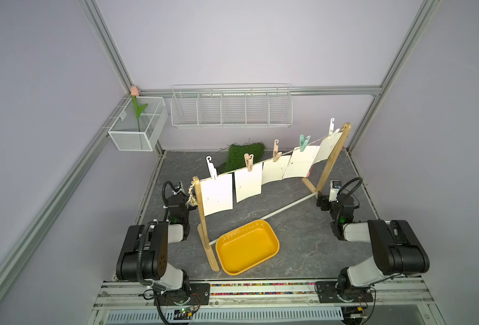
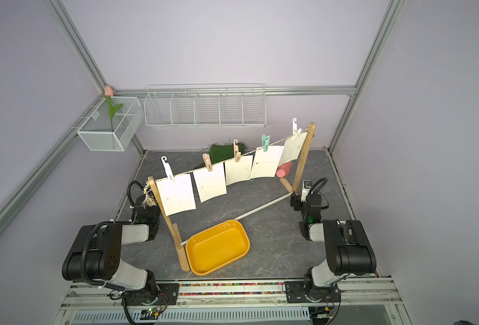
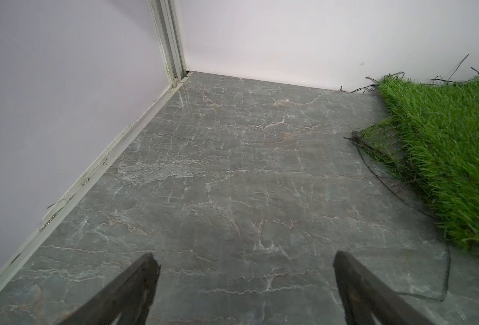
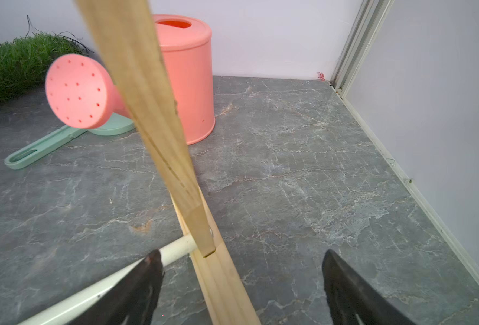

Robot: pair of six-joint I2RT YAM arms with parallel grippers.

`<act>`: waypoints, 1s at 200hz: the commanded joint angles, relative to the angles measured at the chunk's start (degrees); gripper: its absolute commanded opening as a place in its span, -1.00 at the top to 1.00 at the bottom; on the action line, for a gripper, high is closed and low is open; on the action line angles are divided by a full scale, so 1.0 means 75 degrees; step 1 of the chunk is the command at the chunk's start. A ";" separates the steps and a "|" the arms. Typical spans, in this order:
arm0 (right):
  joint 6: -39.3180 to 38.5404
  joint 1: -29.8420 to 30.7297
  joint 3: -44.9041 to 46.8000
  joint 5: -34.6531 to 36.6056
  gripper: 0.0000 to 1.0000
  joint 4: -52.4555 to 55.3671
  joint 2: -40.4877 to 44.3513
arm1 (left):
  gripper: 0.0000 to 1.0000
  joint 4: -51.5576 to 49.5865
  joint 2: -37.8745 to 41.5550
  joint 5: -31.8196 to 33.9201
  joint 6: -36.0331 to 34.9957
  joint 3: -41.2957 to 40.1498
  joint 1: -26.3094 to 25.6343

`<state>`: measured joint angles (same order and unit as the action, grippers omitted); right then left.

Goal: Remove the postcards from the strings
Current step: Pinch the postcard on the clothesline.

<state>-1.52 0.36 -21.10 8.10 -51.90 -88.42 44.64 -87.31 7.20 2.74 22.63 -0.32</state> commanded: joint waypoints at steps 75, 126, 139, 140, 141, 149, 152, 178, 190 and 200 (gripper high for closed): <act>0.0038 0.0010 0.0001 0.0057 -0.78 -0.0100 0.0012 | -0.98 0.0040 0.0101 -0.0074 -0.0040 0.0183 0.0031; 0.0106 -0.0005 -0.0072 0.0168 -0.78 0.0071 0.0151 | -0.99 -0.0031 0.0608 0.0561 0.0303 0.0037 0.0031; 0.0141 -0.0004 -0.0435 0.0232 -0.78 0.1165 0.0630 | -0.99 -0.0482 0.1225 0.1073 0.0555 -0.0038 0.0042; 0.0142 -0.0003 -0.0463 0.0221 -0.78 0.1248 0.0673 | -0.99 -0.0528 0.1289 0.1105 0.0575 -0.0034 0.0042; 0.0137 -0.0008 -0.0500 0.0215 -0.78 0.1324 0.0706 | -0.99 -0.0580 0.1320 0.1121 0.0585 -0.0037 0.0042; 0.0099 -0.0007 -0.0671 0.0106 -0.78 0.1930 0.1003 | -0.99 -0.1011 0.1796 0.1337 0.0636 -0.0034 0.0042; 0.0089 -0.0011 -0.0713 0.0084 -0.78 0.2061 0.1113 | -0.99 -0.1154 0.1973 0.1373 0.0634 -0.0020 0.0042; 0.0343 -0.0013 -0.0809 0.0340 -0.78 0.3184 0.2095 | -0.99 -0.2309 0.3267 0.1700 0.0703 0.0052 0.0042; 0.0491 -0.0003 -0.0862 0.0395 -0.78 0.3754 0.2529 | -0.99 -0.2668 0.3839 0.1818 0.0764 0.0081 0.0041; 0.0626 -0.0011 -0.0977 0.0422 -0.78 0.4325 0.2853 | -0.99 -0.3086 0.4373 0.2035 0.0852 0.0154 0.0042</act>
<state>0.38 0.36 -26.98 9.67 -31.86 -71.66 31.22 -60.99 17.74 6.92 22.59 -0.32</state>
